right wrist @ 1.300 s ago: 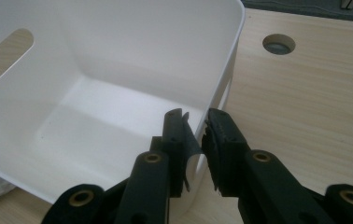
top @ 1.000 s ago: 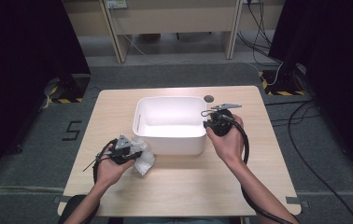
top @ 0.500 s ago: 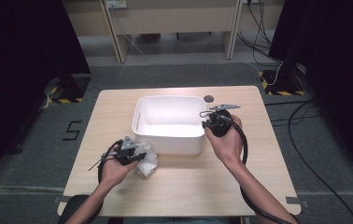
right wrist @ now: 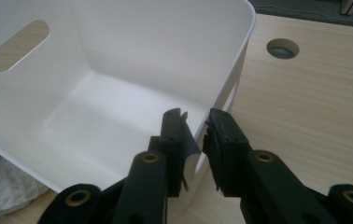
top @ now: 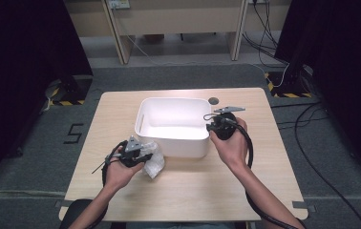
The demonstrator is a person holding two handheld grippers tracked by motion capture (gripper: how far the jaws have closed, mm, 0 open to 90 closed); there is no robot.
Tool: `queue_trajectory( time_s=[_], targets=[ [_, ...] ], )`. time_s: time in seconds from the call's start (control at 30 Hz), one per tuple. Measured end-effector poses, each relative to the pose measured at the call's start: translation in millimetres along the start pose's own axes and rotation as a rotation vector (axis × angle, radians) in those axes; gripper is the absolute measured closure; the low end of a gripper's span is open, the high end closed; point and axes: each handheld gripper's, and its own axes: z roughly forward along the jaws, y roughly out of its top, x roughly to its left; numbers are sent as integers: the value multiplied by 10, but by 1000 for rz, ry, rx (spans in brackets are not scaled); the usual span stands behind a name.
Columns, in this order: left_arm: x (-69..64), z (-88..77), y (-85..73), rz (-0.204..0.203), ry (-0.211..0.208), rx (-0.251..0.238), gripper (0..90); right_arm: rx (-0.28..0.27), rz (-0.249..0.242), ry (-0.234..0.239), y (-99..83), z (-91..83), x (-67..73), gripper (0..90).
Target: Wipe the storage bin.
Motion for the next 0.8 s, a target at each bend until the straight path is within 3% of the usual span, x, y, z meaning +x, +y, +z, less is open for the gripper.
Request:
queue_trajectory(
  time_s=[0.33,0.8],
  targets=[
    [-39,-151,157,16,6,-40,782,0,-10,0,2,0,7,766],
    [-80,-187,268,32,-1,-51,782,1,-14,4,4,0,2,766]
  ],
)
